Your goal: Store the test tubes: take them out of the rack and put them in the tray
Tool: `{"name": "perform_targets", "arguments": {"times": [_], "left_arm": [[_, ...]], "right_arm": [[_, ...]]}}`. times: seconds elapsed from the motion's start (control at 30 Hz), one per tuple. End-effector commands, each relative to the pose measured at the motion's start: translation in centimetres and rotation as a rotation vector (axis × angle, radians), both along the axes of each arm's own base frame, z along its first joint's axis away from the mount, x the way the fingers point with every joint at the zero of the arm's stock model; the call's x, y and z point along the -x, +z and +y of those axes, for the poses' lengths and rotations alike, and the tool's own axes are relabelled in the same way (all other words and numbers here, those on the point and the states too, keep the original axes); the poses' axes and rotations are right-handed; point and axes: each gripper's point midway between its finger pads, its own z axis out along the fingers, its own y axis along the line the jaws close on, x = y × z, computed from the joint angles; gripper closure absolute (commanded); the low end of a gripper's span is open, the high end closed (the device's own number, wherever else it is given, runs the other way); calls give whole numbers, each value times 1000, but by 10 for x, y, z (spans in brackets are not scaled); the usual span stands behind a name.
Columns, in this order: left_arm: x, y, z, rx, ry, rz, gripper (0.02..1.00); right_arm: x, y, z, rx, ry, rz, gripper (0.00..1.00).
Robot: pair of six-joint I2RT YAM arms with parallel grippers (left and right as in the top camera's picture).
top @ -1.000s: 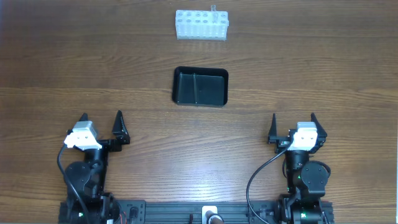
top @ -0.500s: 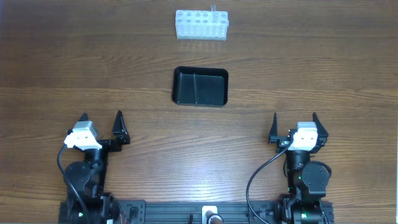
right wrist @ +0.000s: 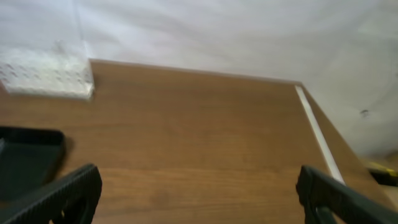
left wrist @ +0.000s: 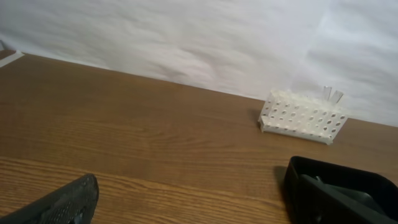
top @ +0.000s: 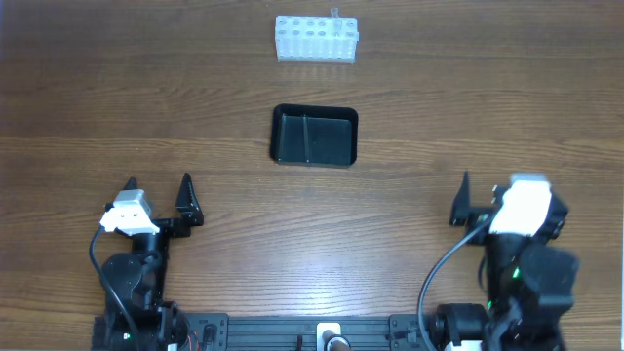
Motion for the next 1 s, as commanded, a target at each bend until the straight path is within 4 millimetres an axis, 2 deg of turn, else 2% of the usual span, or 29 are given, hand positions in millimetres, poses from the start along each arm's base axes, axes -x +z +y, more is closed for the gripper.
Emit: {"name": "perform_targets", "arguments": {"times": [0.03,0.13,0.3,0.47,0.53,0.67,0.83,1.0], "left_arm": [[0,-2,1,-15,3,3,20],[0,-2,1,-15,3,2,20],[0,-2,1,-15,3,3,20],[0,-2,1,-15,3,2,23],[0,-2,1,-15,3,3,20],[0,-2,1,-15,3,3,23],[0,-2,1,-15,3,3,20],[0,-2,1,-15,3,2,20]], "right_arm": [[-25,28,-11,13,-70,83,9],[-47,43,-2,-3,-17,126,9],[-84,57,44,-53,190,147,9],[-117,57,63,-56,245,185,9],[-131,61,78,-63,291,191,9],[-162,63,97,-62,319,194,7],[-208,50,107,-170,189,192,9],[-246,21,137,-138,170,209,9]]}}
